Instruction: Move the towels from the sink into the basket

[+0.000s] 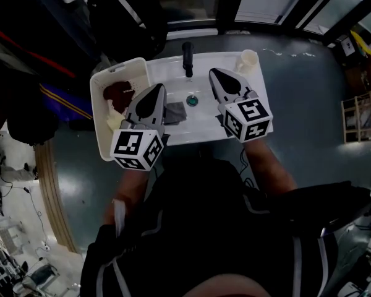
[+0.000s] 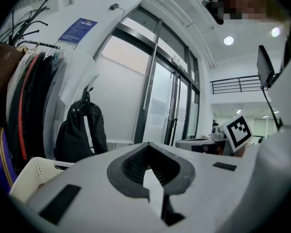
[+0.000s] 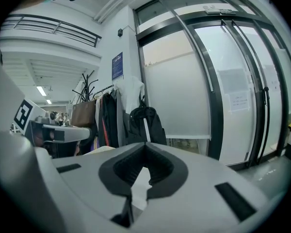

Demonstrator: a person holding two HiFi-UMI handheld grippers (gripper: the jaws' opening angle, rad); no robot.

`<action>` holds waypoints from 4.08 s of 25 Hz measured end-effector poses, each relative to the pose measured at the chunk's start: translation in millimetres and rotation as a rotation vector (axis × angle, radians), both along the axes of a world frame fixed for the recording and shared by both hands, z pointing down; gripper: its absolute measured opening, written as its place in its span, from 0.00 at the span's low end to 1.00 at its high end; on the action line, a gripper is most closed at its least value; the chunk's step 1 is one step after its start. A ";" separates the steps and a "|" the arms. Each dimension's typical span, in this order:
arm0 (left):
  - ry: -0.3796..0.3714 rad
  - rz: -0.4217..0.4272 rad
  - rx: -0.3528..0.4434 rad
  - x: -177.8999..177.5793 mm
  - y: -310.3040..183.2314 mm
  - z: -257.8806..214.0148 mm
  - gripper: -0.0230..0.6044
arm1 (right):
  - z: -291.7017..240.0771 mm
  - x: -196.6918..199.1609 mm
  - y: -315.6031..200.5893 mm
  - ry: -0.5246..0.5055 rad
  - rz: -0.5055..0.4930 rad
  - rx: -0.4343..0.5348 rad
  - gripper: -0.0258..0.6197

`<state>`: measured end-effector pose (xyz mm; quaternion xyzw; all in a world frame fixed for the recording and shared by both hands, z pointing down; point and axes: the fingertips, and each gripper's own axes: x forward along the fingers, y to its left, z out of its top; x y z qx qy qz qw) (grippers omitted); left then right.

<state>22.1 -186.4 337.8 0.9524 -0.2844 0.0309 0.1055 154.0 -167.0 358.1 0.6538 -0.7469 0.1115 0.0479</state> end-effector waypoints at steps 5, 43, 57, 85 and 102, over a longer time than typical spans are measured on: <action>0.006 -0.014 -0.012 -0.4 -3.3 3.5 0.04 | 2.5 0.3 -3.1 0.008 -0.007 -0.006 0.05; -0.122 -0.430 -0.214 -84.5 18.5 82.2 0.04 | 223.5 -98.0 -52.0 0.190 -0.648 -0.416 0.31; -0.155 -0.593 -0.272 -102.9 45.0 112.6 0.04 | 342.8 -139.2 -48.1 0.285 -0.873 -0.570 0.45; -0.230 -0.617 -0.310 -108.2 70.9 131.3 0.04 | 423.4 -157.1 -49.3 0.351 -0.886 -0.662 0.30; -0.174 -0.497 -0.262 -126.2 56.9 101.2 0.04 | 348.9 -134.2 -38.9 0.266 -0.748 -0.639 0.12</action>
